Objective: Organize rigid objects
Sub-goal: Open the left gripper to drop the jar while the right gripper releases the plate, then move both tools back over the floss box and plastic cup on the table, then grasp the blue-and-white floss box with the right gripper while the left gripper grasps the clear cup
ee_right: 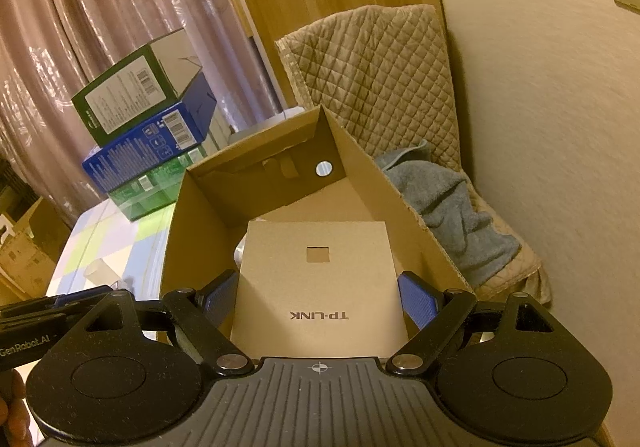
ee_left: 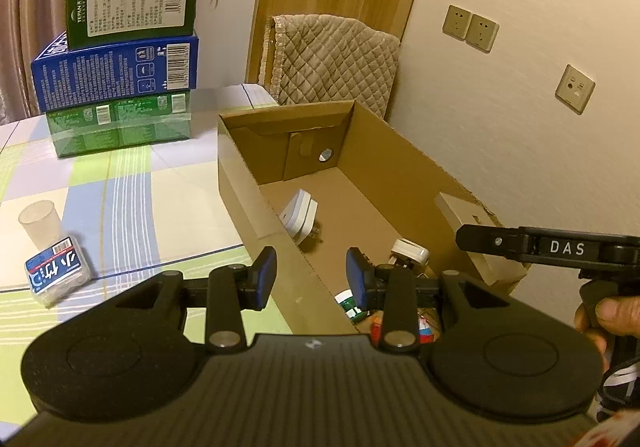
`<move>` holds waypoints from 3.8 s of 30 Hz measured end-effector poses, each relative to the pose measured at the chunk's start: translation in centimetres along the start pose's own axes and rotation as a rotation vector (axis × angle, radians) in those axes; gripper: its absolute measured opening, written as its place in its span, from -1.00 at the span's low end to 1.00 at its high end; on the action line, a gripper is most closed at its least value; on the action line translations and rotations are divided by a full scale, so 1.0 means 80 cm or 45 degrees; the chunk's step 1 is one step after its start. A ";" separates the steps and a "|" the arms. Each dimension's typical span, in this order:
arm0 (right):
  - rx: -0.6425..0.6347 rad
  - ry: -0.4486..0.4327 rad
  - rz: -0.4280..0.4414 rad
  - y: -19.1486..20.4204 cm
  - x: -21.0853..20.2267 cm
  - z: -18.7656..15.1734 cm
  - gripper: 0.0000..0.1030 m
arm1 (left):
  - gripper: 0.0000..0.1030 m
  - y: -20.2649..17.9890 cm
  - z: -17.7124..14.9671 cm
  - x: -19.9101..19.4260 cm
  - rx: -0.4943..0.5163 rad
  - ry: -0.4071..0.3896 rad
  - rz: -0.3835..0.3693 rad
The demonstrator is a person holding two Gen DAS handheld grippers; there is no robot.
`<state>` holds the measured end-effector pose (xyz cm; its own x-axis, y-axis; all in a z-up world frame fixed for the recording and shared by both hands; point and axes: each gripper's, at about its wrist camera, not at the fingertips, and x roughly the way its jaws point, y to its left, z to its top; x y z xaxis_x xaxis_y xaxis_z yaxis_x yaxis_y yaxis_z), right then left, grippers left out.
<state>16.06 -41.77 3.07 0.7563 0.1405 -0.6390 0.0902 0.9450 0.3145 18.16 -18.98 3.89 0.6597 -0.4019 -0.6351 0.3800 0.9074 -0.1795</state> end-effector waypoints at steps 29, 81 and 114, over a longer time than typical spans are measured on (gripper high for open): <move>0.055 -0.051 0.073 0.042 -0.041 -0.005 0.61 | -0.37 0.064 -0.028 -0.074 -0.090 -0.031 0.119; -0.502 0.067 0.308 0.346 0.135 -0.107 0.83 | 0.78 0.357 -0.094 -0.123 -0.286 -0.066 0.641; -0.723 0.143 0.306 0.408 0.335 -0.143 0.62 | 0.78 0.439 -0.073 -0.026 -0.323 -0.105 0.553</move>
<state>31.87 -3.82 -11.84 0.6368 0.3700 -0.6765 -0.4560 0.8882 0.0564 26.37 14.46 -5.45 0.7746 0.0203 -0.6321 -0.1034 0.9901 -0.0949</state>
